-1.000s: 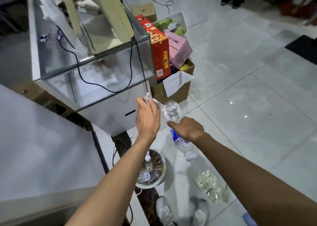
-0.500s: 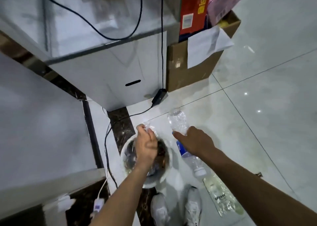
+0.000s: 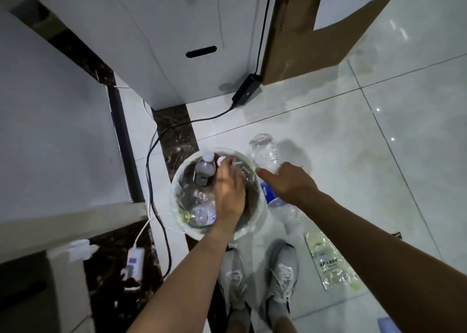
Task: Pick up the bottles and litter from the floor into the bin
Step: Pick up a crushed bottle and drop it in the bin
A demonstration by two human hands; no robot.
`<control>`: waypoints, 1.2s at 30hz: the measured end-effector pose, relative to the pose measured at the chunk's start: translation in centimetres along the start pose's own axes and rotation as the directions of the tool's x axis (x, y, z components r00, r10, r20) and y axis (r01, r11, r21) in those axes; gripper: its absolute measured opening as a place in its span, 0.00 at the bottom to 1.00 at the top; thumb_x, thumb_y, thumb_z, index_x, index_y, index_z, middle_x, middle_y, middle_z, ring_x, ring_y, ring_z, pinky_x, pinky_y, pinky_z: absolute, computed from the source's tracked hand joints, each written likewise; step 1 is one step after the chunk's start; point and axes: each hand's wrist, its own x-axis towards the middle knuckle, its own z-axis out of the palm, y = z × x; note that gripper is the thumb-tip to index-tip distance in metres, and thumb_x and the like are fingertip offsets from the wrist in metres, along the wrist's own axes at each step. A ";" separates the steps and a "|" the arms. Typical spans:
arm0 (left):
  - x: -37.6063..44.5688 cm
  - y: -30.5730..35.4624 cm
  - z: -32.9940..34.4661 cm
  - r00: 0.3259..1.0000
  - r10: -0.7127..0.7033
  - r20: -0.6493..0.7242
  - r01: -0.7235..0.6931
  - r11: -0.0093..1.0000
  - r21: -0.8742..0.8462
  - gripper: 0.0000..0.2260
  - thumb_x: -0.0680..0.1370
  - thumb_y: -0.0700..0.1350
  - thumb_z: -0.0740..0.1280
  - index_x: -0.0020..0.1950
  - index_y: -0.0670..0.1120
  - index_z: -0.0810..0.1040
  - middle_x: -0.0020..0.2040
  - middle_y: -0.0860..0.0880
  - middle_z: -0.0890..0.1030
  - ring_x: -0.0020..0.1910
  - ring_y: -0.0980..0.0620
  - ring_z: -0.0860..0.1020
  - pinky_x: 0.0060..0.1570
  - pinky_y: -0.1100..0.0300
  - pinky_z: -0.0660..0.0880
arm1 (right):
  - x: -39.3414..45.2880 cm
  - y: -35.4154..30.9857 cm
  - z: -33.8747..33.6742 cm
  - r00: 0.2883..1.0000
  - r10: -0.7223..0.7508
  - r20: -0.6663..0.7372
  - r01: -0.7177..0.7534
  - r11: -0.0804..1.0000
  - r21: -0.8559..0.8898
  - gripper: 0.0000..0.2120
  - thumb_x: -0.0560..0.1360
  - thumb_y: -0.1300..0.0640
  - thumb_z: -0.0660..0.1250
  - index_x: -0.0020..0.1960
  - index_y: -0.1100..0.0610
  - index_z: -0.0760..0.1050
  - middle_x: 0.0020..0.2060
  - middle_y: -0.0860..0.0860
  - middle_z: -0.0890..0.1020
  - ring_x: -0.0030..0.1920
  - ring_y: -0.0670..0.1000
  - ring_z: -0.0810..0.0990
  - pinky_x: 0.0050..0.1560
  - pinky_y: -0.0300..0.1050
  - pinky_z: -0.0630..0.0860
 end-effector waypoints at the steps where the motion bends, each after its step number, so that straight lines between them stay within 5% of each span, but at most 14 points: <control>1: -0.2 0.0 0.0 0.999 0.038 -0.004 -0.038 0.999 0.028 0.15 0.83 0.52 0.60 0.69 0.52 0.68 0.61 0.48 0.78 0.59 0.50 0.77 0.59 0.50 0.75 | -0.1 0.0 0.3 1.000 0.004 0.011 -0.004 1.000 -0.001 0.29 0.72 0.30 0.58 0.49 0.57 0.72 0.41 0.52 0.78 0.41 0.51 0.78 0.42 0.46 0.70; 5: 0.2 0.9 -1.4 0.993 0.116 0.014 -0.117 0.984 0.136 0.22 0.78 0.52 0.67 0.72 0.51 0.71 0.64 0.49 0.76 0.63 0.51 0.74 0.63 0.49 0.73 | -1.1 -0.1 0.6 0.999 0.025 0.030 -0.026 0.999 0.020 0.28 0.73 0.32 0.59 0.49 0.59 0.73 0.40 0.53 0.78 0.42 0.52 0.78 0.43 0.46 0.72; 9: 1.0 2.3 -3.3 0.964 0.009 0.267 -0.115 0.915 0.386 0.31 0.75 0.58 0.69 0.76 0.58 0.65 0.74 0.49 0.69 0.73 0.47 0.65 0.71 0.42 0.61 | -2.3 -0.8 0.1 0.998 0.054 0.042 -0.056 0.997 0.051 0.27 0.74 0.34 0.60 0.51 0.58 0.72 0.46 0.54 0.79 0.46 0.54 0.77 0.46 0.46 0.71; 12: 1.1 3.6 -4.3 0.889 -0.118 0.442 -0.112 0.880 0.461 0.35 0.73 0.47 0.70 0.78 0.56 0.61 0.75 0.50 0.67 0.75 0.49 0.61 0.71 0.45 0.55 | -3.2 -1.1 -0.3 0.994 0.079 0.073 -0.082 0.996 0.042 0.28 0.74 0.34 0.61 0.55 0.59 0.73 0.49 0.54 0.79 0.49 0.55 0.78 0.48 0.46 0.72; 15: 1.6 5.1 -5.4 0.937 -0.137 0.323 -0.034 0.881 0.472 0.37 0.71 0.33 0.64 0.77 0.56 0.64 0.69 0.50 0.75 0.67 0.46 0.71 0.68 0.47 0.65 | -3.9 -1.2 -0.8 0.990 0.095 0.107 -0.099 0.995 0.025 0.28 0.72 0.34 0.62 0.55 0.58 0.74 0.49 0.54 0.80 0.48 0.54 0.80 0.49 0.48 0.75; 19: 3.2 7.4 -6.8 0.971 -0.210 0.116 0.162 0.932 0.325 0.31 0.73 0.35 0.61 0.74 0.57 0.70 0.59 0.45 0.82 0.53 0.44 0.80 0.59 0.50 0.77 | -4.5 -1.3 -0.8 0.976 0.122 0.182 -0.133 0.990 0.046 0.28 0.69 0.33 0.62 0.52 0.57 0.76 0.44 0.53 0.81 0.44 0.53 0.80 0.43 0.45 0.73; 24: 5.1 9.0 -7.6 0.987 -0.087 0.134 0.042 0.949 0.311 0.30 0.73 0.34 0.62 0.73 0.54 0.73 0.68 0.44 0.77 0.63 0.44 0.77 0.65 0.50 0.73 | -4.4 -1.9 -0.1 0.962 0.103 0.252 -0.102 0.995 -0.017 0.23 0.73 0.38 0.63 0.53 0.58 0.76 0.48 0.55 0.80 0.48 0.55 0.79 0.45 0.44 0.71; 30: 5.4 9.0 -7.5 0.984 -0.120 0.136 0.063 0.930 0.363 0.28 0.75 0.35 0.61 0.74 0.55 0.71 0.70 0.47 0.75 0.68 0.46 0.73 0.70 0.52 0.68 | -3.3 -2.3 2.9 0.967 0.089 0.239 -0.117 0.988 0.103 0.27 0.76 0.41 0.61 0.66 0.59 0.70 0.62 0.59 0.77 0.61 0.58 0.76 0.56 0.46 0.71; 36: 5.0 8.2 -7.6 0.970 -0.114 0.213 0.027 0.928 0.372 0.26 0.77 0.42 0.61 0.73 0.60 0.69 0.70 0.47 0.75 0.59 0.41 0.79 0.59 0.47 0.77 | -2.9 -3.0 4.0 0.989 -0.004 0.150 -0.012 0.994 0.106 0.18 0.79 0.47 0.59 0.62 0.58 0.73 0.58 0.61 0.79 0.60 0.62 0.77 0.54 0.47 0.72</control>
